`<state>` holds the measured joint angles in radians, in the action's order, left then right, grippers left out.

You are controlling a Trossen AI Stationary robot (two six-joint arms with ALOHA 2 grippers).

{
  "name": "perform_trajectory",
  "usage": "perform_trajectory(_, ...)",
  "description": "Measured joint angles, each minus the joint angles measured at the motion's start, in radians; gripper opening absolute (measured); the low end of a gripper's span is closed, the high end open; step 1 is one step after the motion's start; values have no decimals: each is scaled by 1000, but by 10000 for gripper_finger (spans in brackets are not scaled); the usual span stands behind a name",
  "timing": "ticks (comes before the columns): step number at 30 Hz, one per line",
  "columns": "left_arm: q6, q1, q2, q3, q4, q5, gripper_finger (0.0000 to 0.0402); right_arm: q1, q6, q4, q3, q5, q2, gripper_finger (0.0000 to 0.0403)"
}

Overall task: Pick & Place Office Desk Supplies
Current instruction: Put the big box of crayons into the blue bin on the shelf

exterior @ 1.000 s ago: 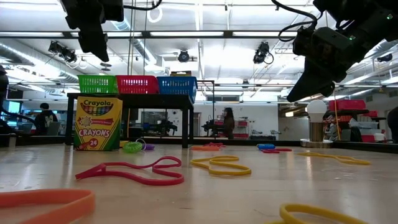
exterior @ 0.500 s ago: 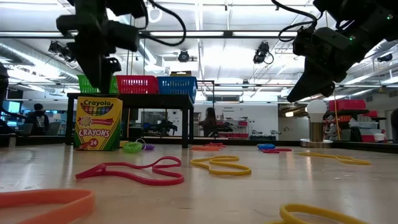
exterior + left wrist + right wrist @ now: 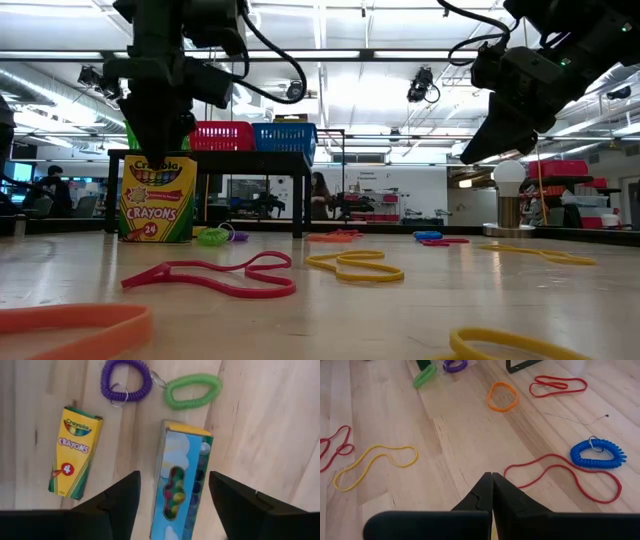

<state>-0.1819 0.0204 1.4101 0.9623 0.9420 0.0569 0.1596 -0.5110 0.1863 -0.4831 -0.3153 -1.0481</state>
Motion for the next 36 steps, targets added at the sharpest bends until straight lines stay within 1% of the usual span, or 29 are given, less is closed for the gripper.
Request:
perform_trajectory(5, 21, 1, 19, 0, -1, 25, 187, 0, 1, -1, 0, -12, 0, 5)
perform_trajectory(9, 28, 0, 18, 0, 0, 25, 141, 0, 0, -1, 0, -14, 0, 5)
perform_trajectory(13, 50, -1, 4, 3, 11, 23, 103, 0, 1, -1, 0, -14, 0, 5)
perform_trajectory(16, 69, -1, -25, 59, 49, 22, 86, 0, 0, -1, 0, -14, 0, 5)
perform_trajectory(19, 116, 1, -57, 190, 128, 27, 83, 0, 0, -1, 0, -14, 0, 5)
perform_trajectory(22, 191, 25, -60, 368, 223, 53, 83, 0, 0, -1, 0, -13, 0, 5)
perform_trajectory(26, 263, 116, -32, 606, 318, 74, 83, 0, 0, -1, 0, -13, 0, 5)
perform_trajectory(29, 323, 197, 16, 762, 364, 115, 83, 0, 0, -1, 0, -13, 0, 5)
perform_trajectory(33, 422, 282, 92, 910, 346, 181, 82, 0, 1, -2, 0, -13, 0, 5)
perform_trajectory(36, 494, 333, 161, 967, 288, 172, 82, 0, 0, -2, 0, -13, 0, 5)
